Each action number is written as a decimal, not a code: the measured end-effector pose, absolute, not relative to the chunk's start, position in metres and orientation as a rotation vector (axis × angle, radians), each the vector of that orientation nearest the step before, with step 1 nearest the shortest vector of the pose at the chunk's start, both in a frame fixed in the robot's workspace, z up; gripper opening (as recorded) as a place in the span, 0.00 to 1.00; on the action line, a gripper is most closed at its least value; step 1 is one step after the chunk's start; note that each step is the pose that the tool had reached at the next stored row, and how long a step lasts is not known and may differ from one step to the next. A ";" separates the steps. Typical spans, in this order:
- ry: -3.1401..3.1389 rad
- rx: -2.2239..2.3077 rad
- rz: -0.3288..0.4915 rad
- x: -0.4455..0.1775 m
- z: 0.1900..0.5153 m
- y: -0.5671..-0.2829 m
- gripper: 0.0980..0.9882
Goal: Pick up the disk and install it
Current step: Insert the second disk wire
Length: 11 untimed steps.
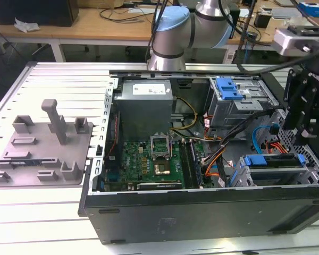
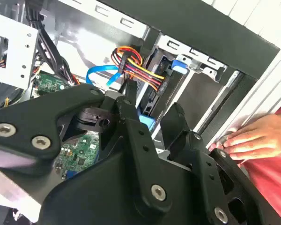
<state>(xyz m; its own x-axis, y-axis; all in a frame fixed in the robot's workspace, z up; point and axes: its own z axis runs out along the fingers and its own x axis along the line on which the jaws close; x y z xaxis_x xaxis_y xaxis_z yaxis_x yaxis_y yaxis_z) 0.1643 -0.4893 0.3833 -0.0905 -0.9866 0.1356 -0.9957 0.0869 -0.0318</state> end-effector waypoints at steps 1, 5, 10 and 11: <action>-2.253 2.060 0.194 0.146 0.385 -0.486 0.41; -2.250 2.057 0.205 0.140 0.385 -0.477 0.26; -2.247 2.055 0.211 0.138 0.384 -0.476 0.26; -2.246 2.054 0.213 0.138 0.384 -0.476 0.26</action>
